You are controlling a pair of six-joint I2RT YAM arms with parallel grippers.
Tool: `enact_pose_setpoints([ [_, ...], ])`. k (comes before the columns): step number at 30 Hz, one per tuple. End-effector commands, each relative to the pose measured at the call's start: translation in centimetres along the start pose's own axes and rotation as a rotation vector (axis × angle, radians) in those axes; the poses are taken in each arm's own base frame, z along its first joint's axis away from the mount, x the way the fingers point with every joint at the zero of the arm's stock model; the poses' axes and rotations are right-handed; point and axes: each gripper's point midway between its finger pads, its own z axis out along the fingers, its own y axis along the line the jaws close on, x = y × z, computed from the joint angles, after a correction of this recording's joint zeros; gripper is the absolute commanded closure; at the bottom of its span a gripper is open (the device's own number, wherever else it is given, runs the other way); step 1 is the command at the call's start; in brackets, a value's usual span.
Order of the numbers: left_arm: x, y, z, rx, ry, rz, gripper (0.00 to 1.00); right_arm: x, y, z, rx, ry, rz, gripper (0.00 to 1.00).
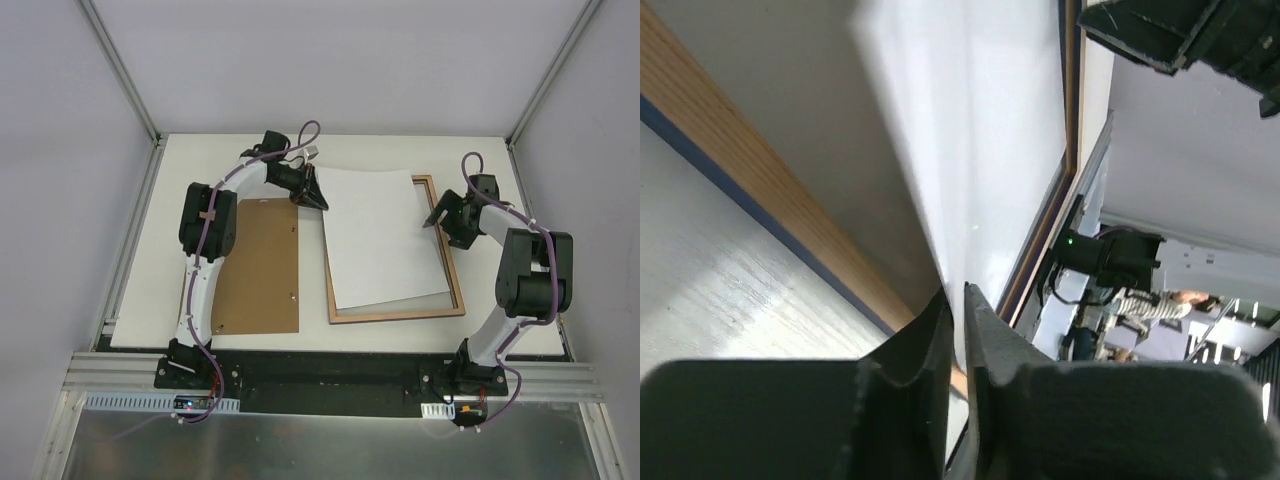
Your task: Put the photo into the frame
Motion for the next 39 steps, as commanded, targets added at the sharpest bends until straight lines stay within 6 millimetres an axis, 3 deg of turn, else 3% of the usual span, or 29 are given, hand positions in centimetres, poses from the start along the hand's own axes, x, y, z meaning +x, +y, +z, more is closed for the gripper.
enact_pose_setpoints([
  [1,0.3,1.2,1.2,-0.102,-0.013,0.012,0.83,-0.1,1.4,0.2,-0.047,0.013,-0.025,0.14],
  [4,0.7,1.8,2.1,-0.138,-0.028,0.007,0.63,0.0,1.4,0.3,-0.048,0.016,-0.026,0.14],
  [8,0.3,2.0,2.2,-0.151,-0.084,-0.003,0.59,0.2,1.3,0.4,-0.049,0.021,-0.030,0.14],
  [20,0.2,2.6,2.4,-0.078,-0.304,-0.088,0.81,0.2,1.4,0.3,-0.055,0.019,-0.035,0.14],
  [26,0.0,2.2,2.6,-0.009,-0.341,-0.107,0.99,0.3,1.3,0.3,-0.052,0.021,-0.036,0.14],
  [39,0.3,0.4,0.5,0.044,-0.172,-0.076,1.00,-0.2,1.4,0.0,-0.055,0.005,-0.051,0.13],
])
